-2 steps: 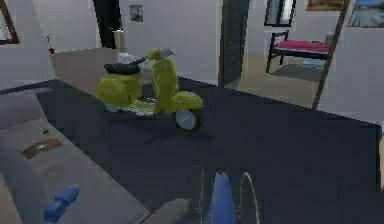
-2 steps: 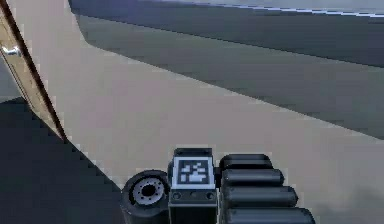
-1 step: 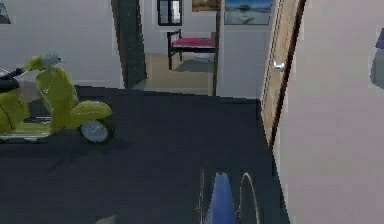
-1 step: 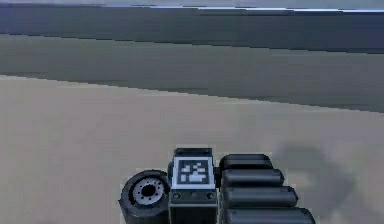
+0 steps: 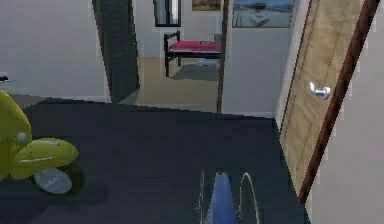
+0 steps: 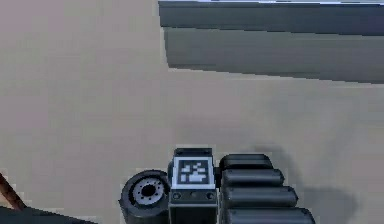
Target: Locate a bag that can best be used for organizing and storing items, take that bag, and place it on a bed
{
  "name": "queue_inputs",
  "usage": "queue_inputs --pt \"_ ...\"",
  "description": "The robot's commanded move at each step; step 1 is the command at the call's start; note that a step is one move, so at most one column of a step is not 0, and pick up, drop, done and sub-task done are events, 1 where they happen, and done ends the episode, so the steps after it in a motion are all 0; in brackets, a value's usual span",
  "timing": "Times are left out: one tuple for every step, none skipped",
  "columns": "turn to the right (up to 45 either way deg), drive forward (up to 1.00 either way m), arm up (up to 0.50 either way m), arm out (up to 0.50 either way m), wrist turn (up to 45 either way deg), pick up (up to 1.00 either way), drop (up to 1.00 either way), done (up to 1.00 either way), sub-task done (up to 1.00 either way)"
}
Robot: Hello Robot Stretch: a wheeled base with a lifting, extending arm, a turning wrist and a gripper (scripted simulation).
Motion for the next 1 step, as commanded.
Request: queue_inputs --pt "-3.0 0.0 0.0 0.0 0.0 0.0 0.0 0.0 0.0"
